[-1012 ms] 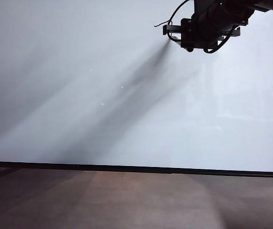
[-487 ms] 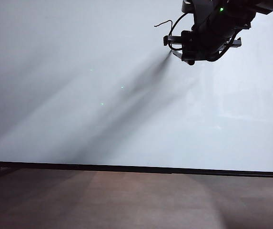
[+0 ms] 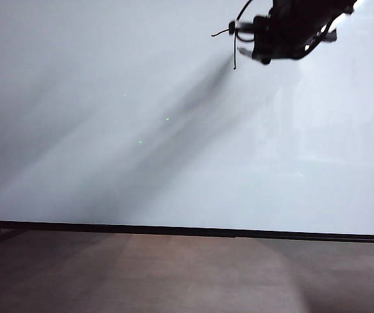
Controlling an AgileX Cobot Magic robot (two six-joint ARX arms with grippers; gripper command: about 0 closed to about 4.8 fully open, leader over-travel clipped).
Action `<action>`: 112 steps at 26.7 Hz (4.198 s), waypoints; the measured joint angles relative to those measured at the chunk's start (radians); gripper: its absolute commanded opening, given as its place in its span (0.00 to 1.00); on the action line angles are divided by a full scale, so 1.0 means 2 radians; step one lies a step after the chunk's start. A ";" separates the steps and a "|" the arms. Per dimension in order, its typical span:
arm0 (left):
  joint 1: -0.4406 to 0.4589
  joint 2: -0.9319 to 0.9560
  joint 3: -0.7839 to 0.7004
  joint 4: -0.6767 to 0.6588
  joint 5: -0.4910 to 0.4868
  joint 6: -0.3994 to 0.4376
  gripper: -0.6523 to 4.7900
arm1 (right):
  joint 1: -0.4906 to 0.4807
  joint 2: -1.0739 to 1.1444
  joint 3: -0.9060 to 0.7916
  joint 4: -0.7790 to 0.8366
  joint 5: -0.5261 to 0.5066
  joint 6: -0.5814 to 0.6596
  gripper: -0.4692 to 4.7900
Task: Reach to the right to find the marker pen, pick it up, and write the number 7 on the whiteboard.
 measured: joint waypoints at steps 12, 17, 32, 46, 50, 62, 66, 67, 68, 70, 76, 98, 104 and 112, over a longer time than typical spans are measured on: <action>0.000 -0.003 0.000 0.000 -0.015 0.000 0.11 | 0.000 -0.233 0.000 -0.097 0.000 -0.004 0.08; 0.000 -0.042 -0.001 0.001 -0.043 0.000 0.11 | 0.000 -0.348 0.000 -0.185 0.000 -0.020 0.08; 0.000 -0.253 -0.159 0.005 -0.078 0.044 0.11 | 0.000 -0.602 -0.166 -0.267 0.013 -0.076 0.08; 0.000 -0.421 -0.294 -0.042 -0.090 0.045 0.11 | 0.000 -0.732 -0.337 -0.270 0.045 -0.078 0.09; 0.000 -0.439 -0.307 -0.056 -0.090 0.045 0.11 | 0.000 -0.744 -0.348 -0.288 0.042 -0.078 0.09; 0.000 -0.439 -0.350 -0.057 -0.090 0.035 0.11 | 0.001 -0.744 -0.348 -0.360 0.038 -0.078 0.09; 0.000 -0.439 -0.370 -0.038 -0.090 0.031 0.11 | 0.001 -0.745 -0.348 -0.373 0.038 -0.078 0.09; 0.000 -0.439 -0.377 -0.029 -0.090 0.025 0.11 | 0.001 -0.745 -0.348 -0.377 0.038 -0.078 0.09; 0.000 -0.439 -0.382 -0.023 -0.090 0.020 0.11 | 0.001 -0.745 -0.348 -0.379 0.038 -0.078 0.09; 0.000 -0.439 -0.389 -0.015 -0.091 0.013 0.11 | 0.001 -0.745 -0.348 -0.384 0.038 -0.078 0.09; 0.003 -0.439 -0.389 0.000 -0.122 0.012 0.11 | 0.001 -0.745 -0.348 -0.386 0.038 -0.078 0.09; 0.328 -0.439 -0.396 0.009 -0.027 0.011 0.11 | 0.001 -0.745 -0.348 -0.386 0.038 -0.078 0.09; 0.328 -0.439 -0.434 0.047 -0.026 0.011 0.11 | 0.001 -0.745 -0.348 -0.386 0.038 -0.078 0.09; 0.328 -0.439 -0.434 0.065 -0.056 0.013 0.11 | 0.001 -0.745 -0.348 -0.386 0.038 -0.078 0.09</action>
